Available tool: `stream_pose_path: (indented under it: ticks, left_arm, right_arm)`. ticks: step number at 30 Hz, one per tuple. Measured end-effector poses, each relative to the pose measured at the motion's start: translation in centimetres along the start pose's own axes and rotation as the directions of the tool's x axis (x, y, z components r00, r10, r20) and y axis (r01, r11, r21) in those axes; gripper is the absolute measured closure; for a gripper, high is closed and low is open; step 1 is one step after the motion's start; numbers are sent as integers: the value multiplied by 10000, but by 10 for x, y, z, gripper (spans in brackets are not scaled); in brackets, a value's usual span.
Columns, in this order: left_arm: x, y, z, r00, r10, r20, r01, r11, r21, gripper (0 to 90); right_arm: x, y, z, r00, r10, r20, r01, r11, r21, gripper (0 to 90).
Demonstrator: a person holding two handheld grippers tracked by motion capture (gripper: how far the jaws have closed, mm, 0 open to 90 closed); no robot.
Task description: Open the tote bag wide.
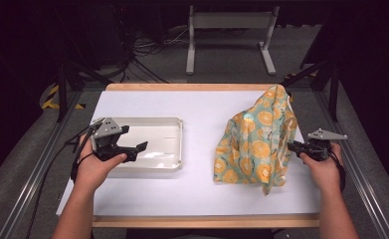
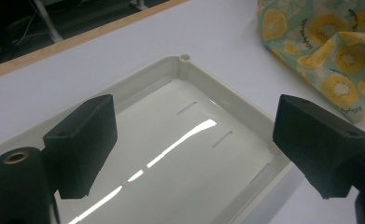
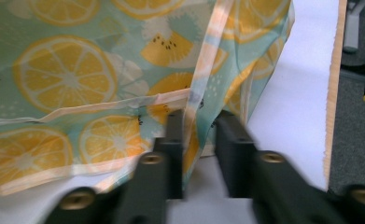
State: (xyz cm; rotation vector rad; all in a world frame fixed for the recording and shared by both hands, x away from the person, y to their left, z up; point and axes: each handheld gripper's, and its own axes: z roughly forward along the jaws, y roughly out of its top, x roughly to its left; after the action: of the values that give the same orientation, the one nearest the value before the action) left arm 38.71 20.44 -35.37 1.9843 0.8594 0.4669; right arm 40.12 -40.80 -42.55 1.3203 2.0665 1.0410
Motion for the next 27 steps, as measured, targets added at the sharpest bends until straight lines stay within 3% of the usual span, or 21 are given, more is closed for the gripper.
stream_pose_path:
  ticks: [4, 18, 22, 27]
  left_arm:
    - [-1, 0, 1, 10000, -15, 16, 15, 10000, 13, 145]
    - [-1, 0, 2, 10000, -35, 21, 35, 10000, 55, 144]
    - [-1, 0, 1, 10000, -60, 37, 59, 10000, 44, 143]
    - [-2, 0, 2, 10000, -70, 57, 70, 10000, 3, 144]
  right_arm:
    - [1, 3, -6, 9997, -238, 41, 239, 9996, -167, 900]
    - [3, 14, -28, 9999, -161, -4, 159, 9953, -951, 900]
    - [6, 21, -40, 9999, 1, -116, -18, 9890, -1477, 900]
    - [12, 30, -55, 9995, -264, -186, 218, 9762, -2156, 900]
